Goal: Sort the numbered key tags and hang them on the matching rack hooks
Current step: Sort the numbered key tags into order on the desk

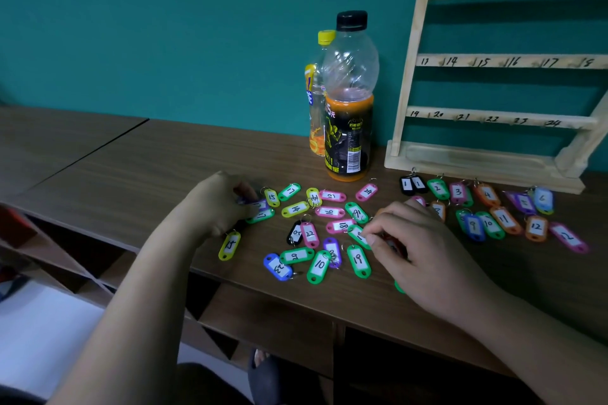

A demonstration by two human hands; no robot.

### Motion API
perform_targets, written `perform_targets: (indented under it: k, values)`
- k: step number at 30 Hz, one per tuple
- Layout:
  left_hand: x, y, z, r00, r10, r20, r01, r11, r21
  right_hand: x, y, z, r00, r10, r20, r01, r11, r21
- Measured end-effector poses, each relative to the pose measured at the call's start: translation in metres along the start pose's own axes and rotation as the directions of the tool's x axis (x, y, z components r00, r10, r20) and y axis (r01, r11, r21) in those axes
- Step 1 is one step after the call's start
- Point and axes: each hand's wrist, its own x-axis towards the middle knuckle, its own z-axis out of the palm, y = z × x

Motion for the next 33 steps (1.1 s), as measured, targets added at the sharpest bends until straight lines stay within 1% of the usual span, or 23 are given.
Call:
perform_targets:
  k: [2,4,9,12,15,17,18,20,22,25,29,33]
  values:
    - [0.000,0.000,0.000,1.000,0.007,-0.005,-0.007,1.000,0.025,0.000,0.000,0.000,1.000,0.003,0.000,-0.003,1.000,-0.001]
    - [-0.003,0.003,-0.001,1.000,0.010,-0.019,-0.010,1.000,0.015,0.000,0.000,0.000,1.000,0.001,-0.001,-0.001,1.000,0.001]
    - [-0.015,0.009,-0.011,0.997,-0.033,-0.071,0.027,0.996,-0.083,0.000,-0.001,-0.001,1.000,0.004,-0.010,-0.004,1.000,0.010]
    - [-0.023,0.016,-0.016,0.992,-0.014,-0.122,-0.001,0.993,-0.119,0.000,-0.003,-0.002,0.999,0.008,-0.031,-0.008,1.000,0.007]
    - [-0.035,0.037,-0.012,0.989,0.011,-0.150,-0.053,0.960,-0.276,0.001,-0.006,-0.003,0.998,0.025,-0.062,-0.025,1.000,0.005]
    - [-0.043,0.057,-0.005,0.992,0.054,-0.114,-0.095,0.913,-0.397,0.002,-0.008,-0.005,0.996,0.032,-0.085,-0.031,0.999,0.016]
    - [-0.047,0.066,-0.001,0.993,0.080,-0.087,-0.111,0.882,-0.458,0.002,-0.010,-0.007,0.994,0.049,-0.094,-0.045,0.998,0.042]
    - [-0.053,0.083,0.006,0.991,0.129,-0.039,-0.129,0.825,-0.550,0.002,-0.015,-0.013,0.986,0.134,-0.098,-0.119,0.982,0.145]
    - [-0.058,0.097,0.013,0.986,0.167,-0.009,-0.138,0.784,-0.605,0.001,-0.018,-0.017,0.970,0.229,-0.077,-0.203,0.945,0.256]
    - [-0.064,0.115,0.022,0.980,0.196,0.032,-0.127,0.744,-0.656,-0.001,-0.015,-0.018,0.952,0.304,-0.017,-0.273,0.876,0.398]
    - [-0.072,0.132,0.032,0.972,0.222,0.073,-0.120,0.741,-0.661,-0.004,-0.013,-0.028,0.925,0.379,0.019,-0.323,0.760,0.564]
    - [-0.077,0.142,0.039,0.961,0.255,0.111,-0.129,0.762,-0.635,-0.009,-0.009,-0.041,0.918,0.395,0.048,-0.350,0.744,0.569]
